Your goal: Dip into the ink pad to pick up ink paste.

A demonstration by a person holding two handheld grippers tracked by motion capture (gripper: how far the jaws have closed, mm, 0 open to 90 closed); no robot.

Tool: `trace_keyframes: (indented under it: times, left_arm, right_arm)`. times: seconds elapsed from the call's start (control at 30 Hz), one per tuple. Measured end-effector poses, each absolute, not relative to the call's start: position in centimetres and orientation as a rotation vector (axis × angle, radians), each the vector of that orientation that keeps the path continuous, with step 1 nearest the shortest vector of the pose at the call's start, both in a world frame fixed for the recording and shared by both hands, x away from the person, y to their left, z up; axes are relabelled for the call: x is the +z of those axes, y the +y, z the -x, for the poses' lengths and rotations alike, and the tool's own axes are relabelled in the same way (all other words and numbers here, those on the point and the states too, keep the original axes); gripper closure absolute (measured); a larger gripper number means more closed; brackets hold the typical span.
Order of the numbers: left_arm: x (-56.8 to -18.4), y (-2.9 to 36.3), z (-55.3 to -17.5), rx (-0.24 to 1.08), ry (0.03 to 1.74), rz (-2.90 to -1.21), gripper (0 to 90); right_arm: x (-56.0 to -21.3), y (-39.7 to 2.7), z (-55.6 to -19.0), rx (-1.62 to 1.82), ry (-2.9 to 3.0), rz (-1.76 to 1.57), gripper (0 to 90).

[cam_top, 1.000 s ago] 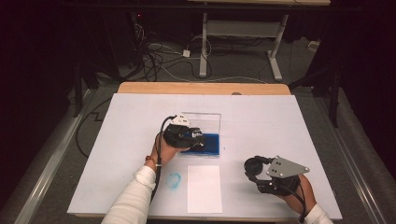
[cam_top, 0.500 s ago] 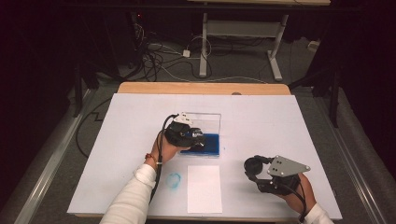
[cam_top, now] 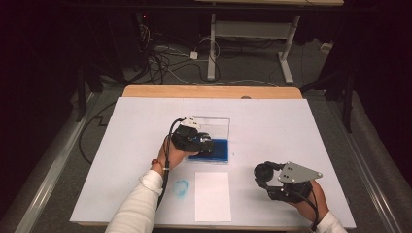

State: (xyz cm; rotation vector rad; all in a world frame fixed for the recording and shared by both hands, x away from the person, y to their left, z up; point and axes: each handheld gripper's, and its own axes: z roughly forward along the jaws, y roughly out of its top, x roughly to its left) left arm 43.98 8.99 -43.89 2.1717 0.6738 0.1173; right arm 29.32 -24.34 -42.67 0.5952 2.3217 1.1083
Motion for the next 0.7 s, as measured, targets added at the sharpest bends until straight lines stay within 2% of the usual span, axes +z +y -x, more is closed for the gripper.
trace_keyframes:
  times: [0.47,0.6,0.7]
  left_arm:
    - [-43.7,8.9,-43.8,0.122,0.677,-2.192,54.6]
    - [-42.9,8.6,-43.5,0.154,0.651,-2.255,54.7]
    - [-41.5,9.0,-43.2,0.178,0.644,-2.234,54.6]
  right_arm:
    - [-42.7,-24.3,-29.2,1.098,2.319,-0.596,38.5]
    - [-42.5,-24.4,-29.2,1.100,2.312,-0.588,38.4]
    - [-42.4,-24.6,-29.2,1.106,2.304,-0.593,38.4]
